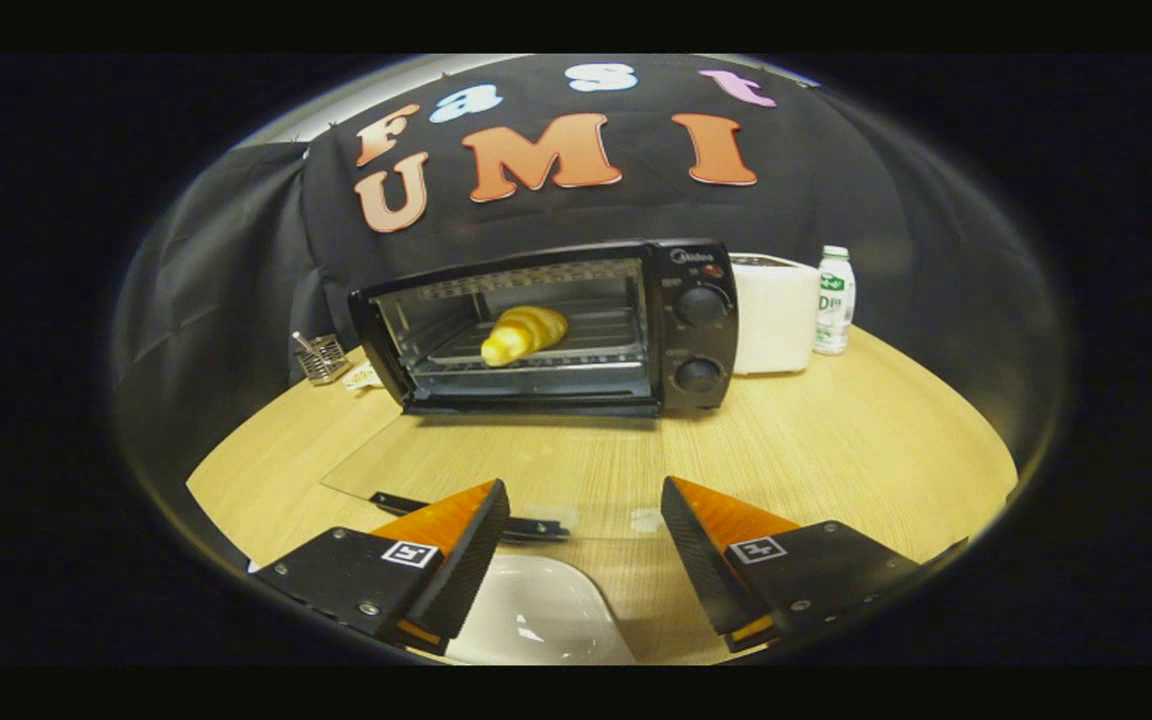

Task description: Open the toaster oven, put the food inside, and close the toaster oven door.

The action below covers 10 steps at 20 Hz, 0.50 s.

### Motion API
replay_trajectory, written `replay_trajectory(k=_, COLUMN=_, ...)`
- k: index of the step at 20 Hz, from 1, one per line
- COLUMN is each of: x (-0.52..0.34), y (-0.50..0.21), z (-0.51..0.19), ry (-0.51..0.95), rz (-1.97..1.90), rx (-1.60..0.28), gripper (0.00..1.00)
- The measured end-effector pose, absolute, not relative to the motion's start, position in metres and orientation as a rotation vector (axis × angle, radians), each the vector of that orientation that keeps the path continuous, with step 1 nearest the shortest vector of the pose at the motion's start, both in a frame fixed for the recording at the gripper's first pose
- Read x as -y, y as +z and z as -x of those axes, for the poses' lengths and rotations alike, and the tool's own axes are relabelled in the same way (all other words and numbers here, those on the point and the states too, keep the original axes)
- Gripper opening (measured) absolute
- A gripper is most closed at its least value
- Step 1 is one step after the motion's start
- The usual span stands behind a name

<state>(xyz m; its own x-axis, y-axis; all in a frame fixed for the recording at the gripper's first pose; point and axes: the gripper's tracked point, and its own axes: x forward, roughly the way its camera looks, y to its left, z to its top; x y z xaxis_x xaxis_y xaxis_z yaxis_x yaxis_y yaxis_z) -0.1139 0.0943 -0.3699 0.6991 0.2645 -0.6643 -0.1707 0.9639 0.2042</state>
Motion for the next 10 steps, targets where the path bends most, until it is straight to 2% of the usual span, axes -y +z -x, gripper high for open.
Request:
replay_trajectory(k=7, x=-0.091, y=-0.401, z=0.148, ry=0.221, rz=-0.147, rx=-0.87, gripper=0.92)
replay_trajectory(k=10, x=-0.106, y=-0.401, z=0.148, ry=0.259, rz=-0.196, rx=-0.894, gripper=0.92)
